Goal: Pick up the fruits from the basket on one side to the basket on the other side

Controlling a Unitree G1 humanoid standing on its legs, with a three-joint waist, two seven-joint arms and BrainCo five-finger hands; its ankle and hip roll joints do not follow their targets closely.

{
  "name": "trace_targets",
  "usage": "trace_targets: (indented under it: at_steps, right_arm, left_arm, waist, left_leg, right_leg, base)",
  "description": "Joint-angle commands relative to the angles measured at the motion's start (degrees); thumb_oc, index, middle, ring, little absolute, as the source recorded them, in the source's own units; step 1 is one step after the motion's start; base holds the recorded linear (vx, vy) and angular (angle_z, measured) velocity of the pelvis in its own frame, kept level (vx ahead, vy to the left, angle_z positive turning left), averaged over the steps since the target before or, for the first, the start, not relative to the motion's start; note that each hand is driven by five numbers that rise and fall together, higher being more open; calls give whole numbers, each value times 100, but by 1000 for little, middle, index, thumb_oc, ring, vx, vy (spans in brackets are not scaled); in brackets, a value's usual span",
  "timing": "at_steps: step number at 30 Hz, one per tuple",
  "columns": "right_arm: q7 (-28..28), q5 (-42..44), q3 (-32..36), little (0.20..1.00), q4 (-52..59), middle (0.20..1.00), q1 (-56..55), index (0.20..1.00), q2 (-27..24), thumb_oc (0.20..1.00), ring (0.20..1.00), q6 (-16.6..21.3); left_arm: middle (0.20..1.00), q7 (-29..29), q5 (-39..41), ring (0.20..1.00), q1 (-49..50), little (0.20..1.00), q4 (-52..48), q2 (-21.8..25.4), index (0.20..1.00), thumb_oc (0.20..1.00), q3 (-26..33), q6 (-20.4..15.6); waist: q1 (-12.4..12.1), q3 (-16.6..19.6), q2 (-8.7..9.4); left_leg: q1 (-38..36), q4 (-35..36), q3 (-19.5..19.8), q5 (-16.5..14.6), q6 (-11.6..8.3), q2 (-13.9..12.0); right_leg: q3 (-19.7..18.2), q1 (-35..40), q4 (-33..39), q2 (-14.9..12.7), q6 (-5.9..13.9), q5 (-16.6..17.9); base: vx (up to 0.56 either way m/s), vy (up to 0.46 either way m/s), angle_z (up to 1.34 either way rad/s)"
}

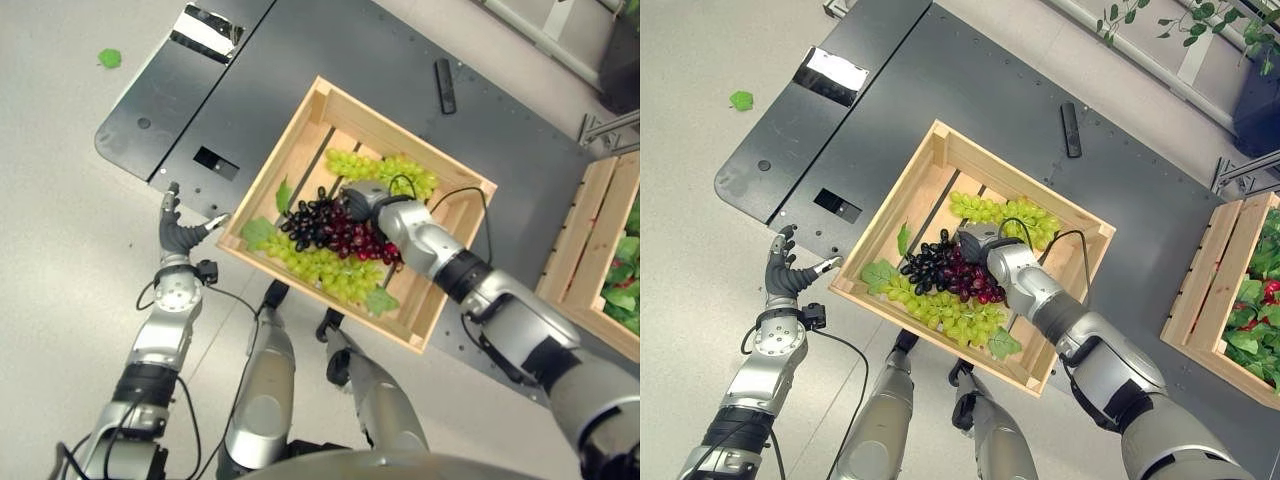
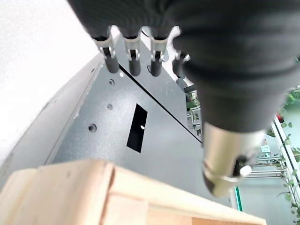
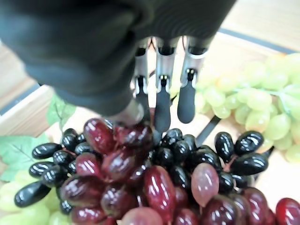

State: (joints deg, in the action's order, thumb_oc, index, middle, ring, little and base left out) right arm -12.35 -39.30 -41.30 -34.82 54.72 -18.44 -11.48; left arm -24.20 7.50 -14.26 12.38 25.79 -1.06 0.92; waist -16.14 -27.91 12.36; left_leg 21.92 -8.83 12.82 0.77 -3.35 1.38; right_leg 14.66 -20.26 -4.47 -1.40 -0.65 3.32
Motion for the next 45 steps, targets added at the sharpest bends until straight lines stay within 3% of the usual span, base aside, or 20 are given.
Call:
trace_targets:
  at_steps: [1, 11, 17, 23, 26, 28, 38, 39, 45]
  right_arm:
    - [24, -141, 105, 200, 501, 200, 85, 200, 82, 200, 200, 65]
    - [32, -149, 189, 200, 605, 200, 50, 200, -21, 200, 200, 52]
    - [-20, 205, 446, 200, 1320, 200, 106, 200, -373, 200, 200, 160]
    - [-13, 1431, 1066, 200, 2639, 200, 242, 200, -1472, 200, 200, 401]
    - [-37, 1724, 1186, 200, 2784, 200, 273, 200, -1814, 200, 200, 418]
    - [68, 2075, 1356, 200, 2763, 200, 505, 200, -2304, 200, 200, 434]
    - [73, 2813, 1123, 200, 2707, 200, 1272, 200, -3148, 200, 200, 564]
    - [50, 2811, 1050, 1000, 2726, 1000, 1354, 1000, -3219, 1000, 1000, 576]
    - [-224, 2675, 636, 1000, 2826, 1000, 1496, 1000, -3262, 1000, 1000, 605]
  left_arm:
    - [1000, -90, -283, 1000, -80, 1000, -514, 280, 1000, 1000, 270, -90]
    - [1000, -55, -257, 1000, -56, 1000, -503, 278, 1000, 1000, 304, -90]
    - [1000, -25, -277, 1000, -26, 1000, -554, 302, 1000, 1000, 410, -104]
    - [1000, 81, -340, 1000, 162, 1000, -771, 418, 1000, 1000, 719, -213]
    - [1000, 133, -326, 1000, 208, 1000, -840, 449, 1000, 1000, 771, -255]
    - [1000, 213, -270, 1000, 290, 1000, -874, 493, 1000, 1000, 825, -309]
    - [1000, 358, -103, 1000, 468, 1000, -910, 587, 1000, 1000, 917, -403]
    - [1000, 378, -94, 1000, 479, 1000, -913, 590, 1000, 1000, 910, -411]
    - [1000, 434, -62, 1000, 497, 1000, -899, 620, 1000, 1000, 847, -384]
  waist:
    - [-3, -189, 530]
    - [-31, -189, 499]
    - [-20, -189, 495]
    - [-7, -188, 627]
    - [4, -188, 649]
    - [-7, -187, 650]
    - [27, -187, 624]
    - [32, -187, 614]
    - [51, -188, 561]
  left_leg:
    - [203, 21, -157, 74, 398, 414]
    - [187, 22, -165, 84, 388, 430]
    - [149, 37, -188, 93, 380, 425]
    - [13, 172, -187, 104, 362, 387]
    - [4, 233, -169, 184, 360, 405]
    - [-90, 263, -189, 136, 362, 399]
    - [-80, 233, -212, 172, 384, 430]
    - [-74, 212, -211, 163, 382, 436]
    - [57, 96, -182, 138, 388, 447]
  right_leg:
    - [-16, 81, -286, -219, 481, 87]
    - [-20, 113, -276, -234, 488, 97]
    - [-17, 129, -296, -250, 490, 97]
    - [-8, 196, -286, -251, 527, 84]
    - [13, 193, -271, -272, 534, 126]
    - [7, 245, -304, -272, 543, 76]
    - [-21, 206, -337, -291, 548, 122]
    - [-12, 203, -346, -296, 544, 119]
    - [4, 123, -400, -308, 533, 110]
  base:
    - [0, 0, 0]
    - [0, 0, 0]
    - [0, 0, 0]
    - [0, 0, 0]
    - [0, 0, 0]
    - [16, -2, 0]
    - [0, 0, 0]
    - [0, 0, 0]
    - [0, 0, 0]
